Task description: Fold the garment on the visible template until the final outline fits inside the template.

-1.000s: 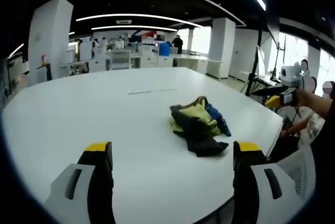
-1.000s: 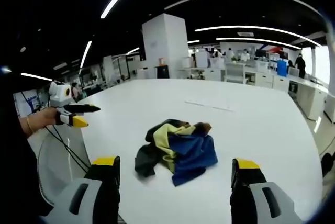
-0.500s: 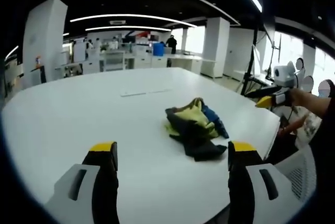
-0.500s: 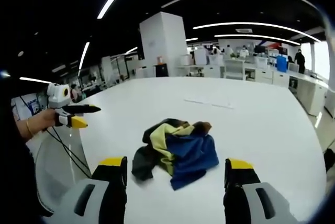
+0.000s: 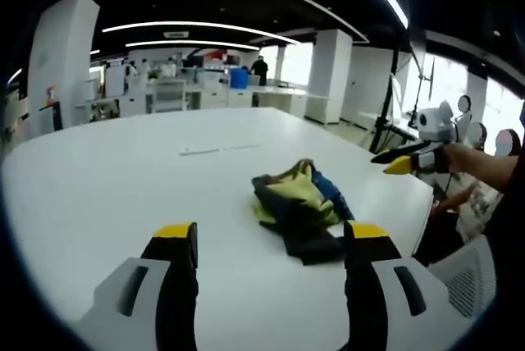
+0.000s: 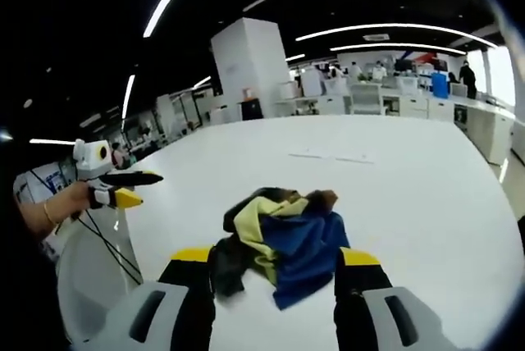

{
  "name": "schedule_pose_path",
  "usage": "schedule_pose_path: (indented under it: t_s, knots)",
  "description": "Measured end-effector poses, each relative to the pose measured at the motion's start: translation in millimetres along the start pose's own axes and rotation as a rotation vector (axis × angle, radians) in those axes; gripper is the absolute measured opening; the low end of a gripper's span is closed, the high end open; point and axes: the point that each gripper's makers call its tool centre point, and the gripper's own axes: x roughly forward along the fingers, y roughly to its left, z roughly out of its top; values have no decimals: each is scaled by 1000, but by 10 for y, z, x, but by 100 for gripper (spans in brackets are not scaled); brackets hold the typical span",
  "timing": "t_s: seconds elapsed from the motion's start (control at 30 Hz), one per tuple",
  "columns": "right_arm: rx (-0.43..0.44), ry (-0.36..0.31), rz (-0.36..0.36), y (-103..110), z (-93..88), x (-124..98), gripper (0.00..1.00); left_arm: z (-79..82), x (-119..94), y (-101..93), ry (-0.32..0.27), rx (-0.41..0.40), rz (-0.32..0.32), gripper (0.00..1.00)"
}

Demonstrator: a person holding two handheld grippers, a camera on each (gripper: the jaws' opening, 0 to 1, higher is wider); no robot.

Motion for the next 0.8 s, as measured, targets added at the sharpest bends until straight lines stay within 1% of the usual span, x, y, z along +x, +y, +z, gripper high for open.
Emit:
schedule_pose_path:
  t_s: [0.1,0.33,0.5,0.8]
  knots:
    - [24,-2,8,4,31,62,53,13,45,15,2,-5,-5,66]
    - [33,20,21,25,66,222,47,34,214,23,16,-17,-28,59]
    - [79,33,32,29,68,359,42,59,346,-4,26,-18,-46,56]
    - [111,60,62,78,70,608,39,14,601,-20,55,-22,-71,52]
